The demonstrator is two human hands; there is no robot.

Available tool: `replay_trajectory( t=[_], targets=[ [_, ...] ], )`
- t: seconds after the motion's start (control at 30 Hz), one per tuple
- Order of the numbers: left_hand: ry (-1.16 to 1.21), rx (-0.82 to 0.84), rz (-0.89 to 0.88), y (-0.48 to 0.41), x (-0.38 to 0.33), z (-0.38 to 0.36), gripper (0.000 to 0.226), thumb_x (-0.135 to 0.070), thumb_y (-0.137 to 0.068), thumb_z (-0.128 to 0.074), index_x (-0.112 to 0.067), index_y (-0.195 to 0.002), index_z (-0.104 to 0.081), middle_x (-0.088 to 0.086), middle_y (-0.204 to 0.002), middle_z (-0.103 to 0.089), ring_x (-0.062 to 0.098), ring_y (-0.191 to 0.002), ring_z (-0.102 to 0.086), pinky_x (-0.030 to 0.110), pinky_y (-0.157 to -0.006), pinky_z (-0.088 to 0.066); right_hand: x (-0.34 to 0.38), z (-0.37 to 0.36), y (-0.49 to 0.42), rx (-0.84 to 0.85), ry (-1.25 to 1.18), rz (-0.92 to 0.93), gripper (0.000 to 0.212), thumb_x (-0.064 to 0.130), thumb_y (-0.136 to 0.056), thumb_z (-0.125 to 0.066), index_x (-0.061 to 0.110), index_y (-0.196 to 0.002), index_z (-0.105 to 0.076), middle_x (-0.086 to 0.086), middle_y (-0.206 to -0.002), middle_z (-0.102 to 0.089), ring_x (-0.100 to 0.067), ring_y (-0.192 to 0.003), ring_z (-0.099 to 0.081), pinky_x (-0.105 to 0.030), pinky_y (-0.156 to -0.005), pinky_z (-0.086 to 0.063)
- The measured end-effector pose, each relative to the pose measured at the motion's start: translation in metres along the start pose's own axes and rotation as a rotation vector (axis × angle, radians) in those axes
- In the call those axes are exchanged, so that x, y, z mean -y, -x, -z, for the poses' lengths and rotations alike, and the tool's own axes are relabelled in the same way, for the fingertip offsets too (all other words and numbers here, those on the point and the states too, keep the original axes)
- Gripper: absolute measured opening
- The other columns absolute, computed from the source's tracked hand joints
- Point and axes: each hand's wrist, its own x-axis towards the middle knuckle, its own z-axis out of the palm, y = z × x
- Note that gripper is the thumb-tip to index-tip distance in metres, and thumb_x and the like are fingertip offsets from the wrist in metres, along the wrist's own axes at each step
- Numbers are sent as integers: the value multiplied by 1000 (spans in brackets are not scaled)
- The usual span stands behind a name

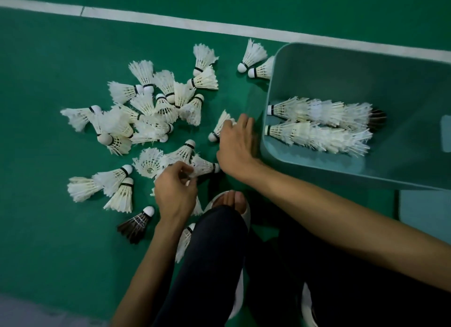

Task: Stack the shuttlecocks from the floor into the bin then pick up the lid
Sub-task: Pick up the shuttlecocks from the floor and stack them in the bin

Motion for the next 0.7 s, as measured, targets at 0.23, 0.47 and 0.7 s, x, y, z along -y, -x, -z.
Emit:
replay_trajectory(
  t=[0.23,0.47,0.7],
  targets=[
    [188,-4,-82,-6,-2,16,8,-16,-85,-80,-18,-80,-74,-11,-74,-72,7,-66,-66,25,-64,-55,-1,-12,-2,14,-173,84,27,0,-78,-69,8,-102,-57,-9,-112,-48,-27,-109,-44,-34,-83,-39],
    [297,-157,-62,-14,-19,28,16,-29,-91,-77,-15,-84,-73,-8,-75,-71,3,-66,-62,11,-62,-46,1,0,-2,-83,-246,261,19,3,-88,-65,7,-107,-67,-4,-111,-55,-22,-101,-50,-41,-89,-50],
    [324,-357,-87,-23,-47,45,9,-18,-85,-75,-15,-81,-69,-4,-71,-65,5,-61,-55,25,-60,-50,13,52,6,-355,-463,285,6,7,-87,-69,12,-91,-69,-2,-97,-61,-17,-86,-60,-36,-77,-55]
  ],
)
